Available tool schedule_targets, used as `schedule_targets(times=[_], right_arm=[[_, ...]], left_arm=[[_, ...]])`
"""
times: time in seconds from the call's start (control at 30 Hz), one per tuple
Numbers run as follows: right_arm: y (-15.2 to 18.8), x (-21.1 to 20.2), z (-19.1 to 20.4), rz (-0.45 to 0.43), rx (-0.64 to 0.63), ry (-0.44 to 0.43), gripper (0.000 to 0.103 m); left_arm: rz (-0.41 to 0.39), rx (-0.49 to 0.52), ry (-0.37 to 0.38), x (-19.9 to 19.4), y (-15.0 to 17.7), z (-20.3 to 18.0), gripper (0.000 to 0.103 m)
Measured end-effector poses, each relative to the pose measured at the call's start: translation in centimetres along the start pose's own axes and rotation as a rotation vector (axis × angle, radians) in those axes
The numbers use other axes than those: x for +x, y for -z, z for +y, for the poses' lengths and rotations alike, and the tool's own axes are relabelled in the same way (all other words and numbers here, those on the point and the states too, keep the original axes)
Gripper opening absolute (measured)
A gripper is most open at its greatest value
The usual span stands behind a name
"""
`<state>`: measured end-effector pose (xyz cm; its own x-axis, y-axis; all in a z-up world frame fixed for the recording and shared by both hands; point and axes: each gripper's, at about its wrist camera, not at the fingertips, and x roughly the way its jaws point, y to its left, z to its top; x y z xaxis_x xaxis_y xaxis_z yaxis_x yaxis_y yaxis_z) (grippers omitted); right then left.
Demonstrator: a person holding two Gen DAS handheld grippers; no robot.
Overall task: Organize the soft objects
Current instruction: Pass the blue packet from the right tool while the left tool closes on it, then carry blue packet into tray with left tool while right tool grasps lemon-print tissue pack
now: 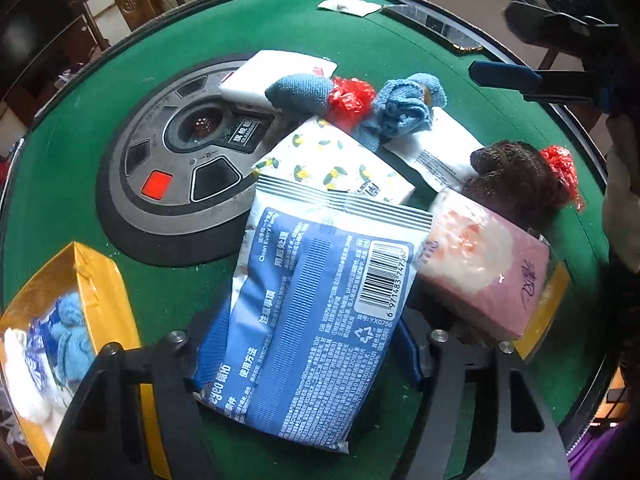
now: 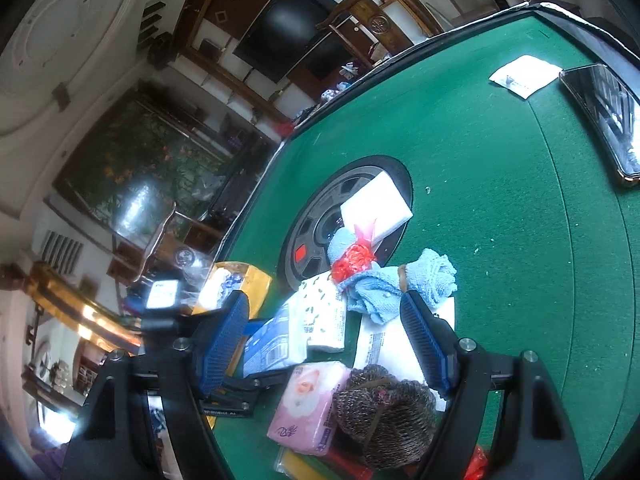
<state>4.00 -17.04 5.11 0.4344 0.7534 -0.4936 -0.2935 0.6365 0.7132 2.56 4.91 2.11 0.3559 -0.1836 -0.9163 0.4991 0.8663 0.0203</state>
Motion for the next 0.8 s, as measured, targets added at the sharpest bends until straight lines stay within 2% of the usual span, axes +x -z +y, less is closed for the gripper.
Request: schedule_targets(times=[0.1, 0.33, 0.43, 0.5, 0.67, 0.73, 0.8], right_arm=[[-0.1, -0.3, 0.0, -0.011, -0.003, 0.019, 0.073], [-0.1, -0.3, -0.2, -0.02, -0.003, 0.039, 0.073], [0.0, -0.1, -0.1, -0.019, -0.016, 0.062, 0.073], [0.2, 0.0, 0.1, -0.021, -0.026, 0.08, 0.073], [0.8, 0.9, 0.7, -0.025, -0.054, 0.136, 0.073], [1.1, 1.2, 0.9, -0.026, -0.061, 0.154, 0.073], [1.4, 1.5, 1.1, -0.041, -0.074, 0.22, 0.073]], left_arm=[[-0.057, -0.055, 0.015, -1.4, 0.8, -0.4, 0.066], [-0.243, -0.164, 0.11, -7.9, 3.1, -2.1, 0.066], [-0.335, -0.218, 0.098, -11.0, 5.4, -2.6, 0.066], [-0.388, -0.274, 0.122, -12.5, 7.2, -2.1, 0.066], [-0.46, -0.36, 0.071, -14.6, 10.4, -0.3, 0.066], [-0.504, -0.388, 0.078, -15.9, 12.2, 0.3, 0.066], [-0.536, -0.406, 0.075, -17.0, 14.0, 0.8, 0.066]])
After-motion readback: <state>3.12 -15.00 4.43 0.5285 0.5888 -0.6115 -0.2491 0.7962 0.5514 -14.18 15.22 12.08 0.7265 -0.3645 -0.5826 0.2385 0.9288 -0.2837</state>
